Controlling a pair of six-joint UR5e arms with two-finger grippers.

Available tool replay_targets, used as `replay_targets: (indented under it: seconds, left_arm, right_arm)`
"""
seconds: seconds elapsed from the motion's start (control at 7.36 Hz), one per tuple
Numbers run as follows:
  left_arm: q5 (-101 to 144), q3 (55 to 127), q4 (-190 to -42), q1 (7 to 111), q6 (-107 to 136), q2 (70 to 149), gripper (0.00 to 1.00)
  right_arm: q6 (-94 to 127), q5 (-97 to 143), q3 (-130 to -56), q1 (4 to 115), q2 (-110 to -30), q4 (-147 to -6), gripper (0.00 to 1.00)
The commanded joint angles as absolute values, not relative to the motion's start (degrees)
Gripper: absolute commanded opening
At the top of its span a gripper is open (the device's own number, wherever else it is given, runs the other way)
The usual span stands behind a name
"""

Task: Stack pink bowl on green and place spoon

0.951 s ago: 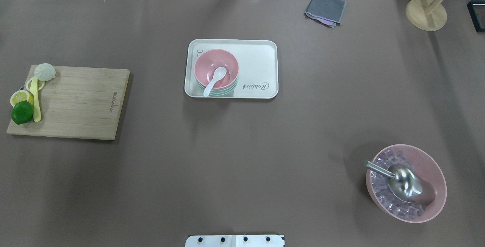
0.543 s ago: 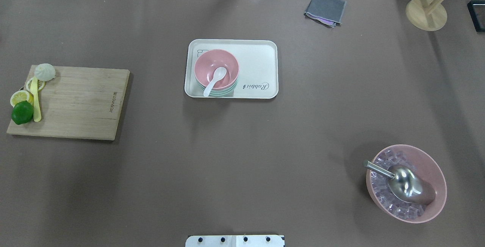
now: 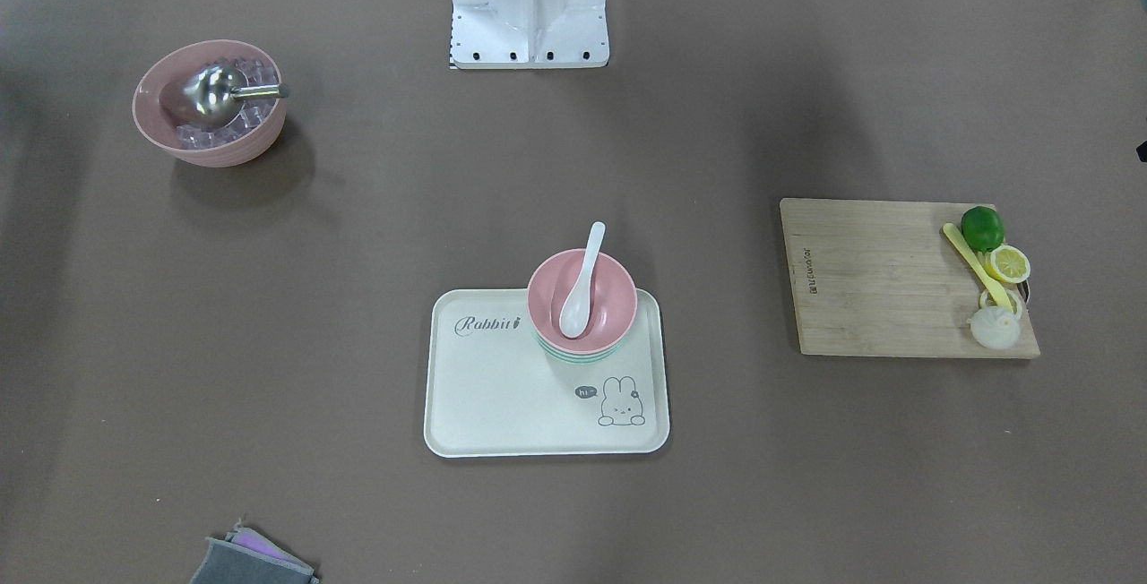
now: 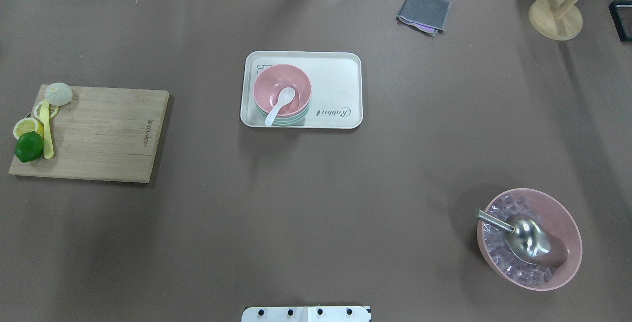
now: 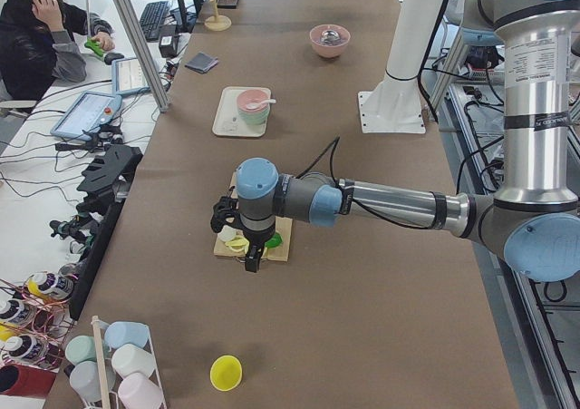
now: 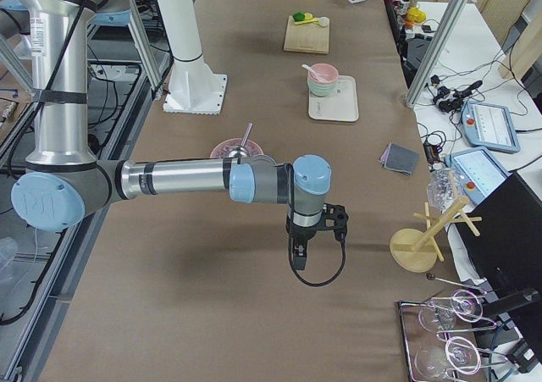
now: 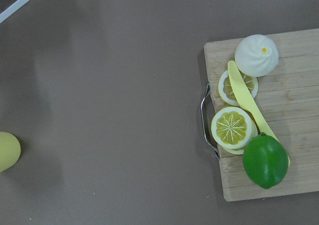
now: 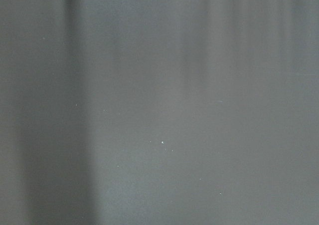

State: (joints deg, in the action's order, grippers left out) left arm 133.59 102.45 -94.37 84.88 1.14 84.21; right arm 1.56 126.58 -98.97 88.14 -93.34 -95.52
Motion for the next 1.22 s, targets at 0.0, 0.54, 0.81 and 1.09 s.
replay_targets:
  seconds: [0.0, 0.54, 0.81, 1.09]
  left_arm:
    - [133.59, 102.22, -94.31, 84.81, 1.14, 84.11, 0.98]
    - [133.59, 101.43, -94.31, 84.81, 1.14, 83.67, 0.98]
    - [133.59, 101.51, -94.31, 84.81, 1.14, 83.67, 0.98]
    - [133.51, 101.25, -94.31, 84.81, 1.14, 83.76, 0.98]
  right_arm:
    - [1.14, 127.0, -98.96, 87.89, -94.13, -95.28, 1.0]
    - [1.67, 127.26, -98.61, 87.28, -94.22, -95.27, 1.0]
    - [1.85, 127.27, -98.61, 85.97, -94.13, -95.27, 1.0]
    - [1.85, 127.27, -98.61, 84.38, -94.13, -95.19, 1.0]
